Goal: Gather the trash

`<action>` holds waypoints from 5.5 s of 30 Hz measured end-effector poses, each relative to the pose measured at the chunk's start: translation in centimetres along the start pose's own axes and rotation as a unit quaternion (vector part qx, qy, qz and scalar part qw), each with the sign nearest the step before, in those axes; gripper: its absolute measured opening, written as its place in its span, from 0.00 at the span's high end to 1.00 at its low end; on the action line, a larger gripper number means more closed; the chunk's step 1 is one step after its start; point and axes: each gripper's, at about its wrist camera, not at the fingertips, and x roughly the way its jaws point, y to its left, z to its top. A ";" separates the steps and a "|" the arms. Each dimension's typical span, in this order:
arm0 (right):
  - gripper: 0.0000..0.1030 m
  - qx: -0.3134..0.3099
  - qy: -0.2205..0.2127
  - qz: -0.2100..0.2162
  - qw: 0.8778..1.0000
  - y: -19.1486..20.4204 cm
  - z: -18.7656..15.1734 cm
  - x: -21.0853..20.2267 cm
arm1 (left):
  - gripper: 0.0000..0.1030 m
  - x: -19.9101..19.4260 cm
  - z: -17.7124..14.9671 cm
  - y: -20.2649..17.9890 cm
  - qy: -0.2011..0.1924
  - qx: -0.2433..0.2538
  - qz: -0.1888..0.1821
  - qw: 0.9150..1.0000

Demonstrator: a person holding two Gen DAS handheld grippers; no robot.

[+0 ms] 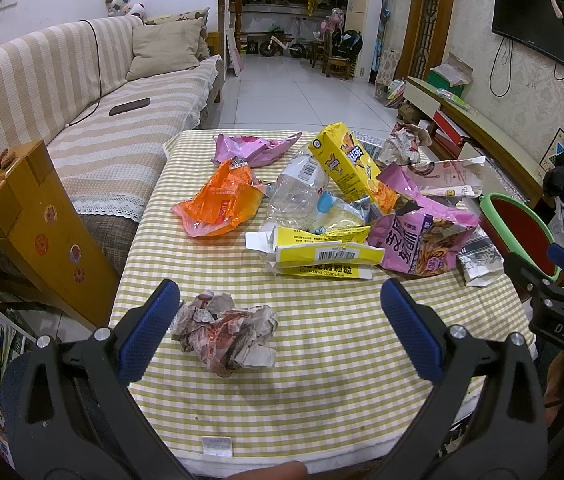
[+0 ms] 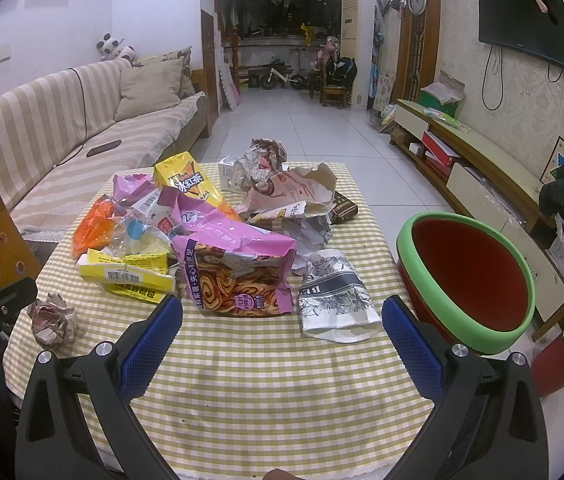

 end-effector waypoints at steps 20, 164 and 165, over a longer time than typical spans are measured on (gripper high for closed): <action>0.07 -0.002 0.002 -0.001 1.000 0.0 -0.1 0.2 | 0.04 0.2 -0.5 0.4 0.004 -0.002 0.001 1.000; 0.73 0.170 0.028 -0.056 0.984 -26.7 6.0 0.9 | 0.65 3.9 11.8 -29.3 0.060 0.213 -0.275 0.936; 0.73 0.171 0.029 -0.059 0.983 -27.2 5.8 1.0 | 0.65 4.4 11.9 -30.1 0.065 0.214 -0.279 0.934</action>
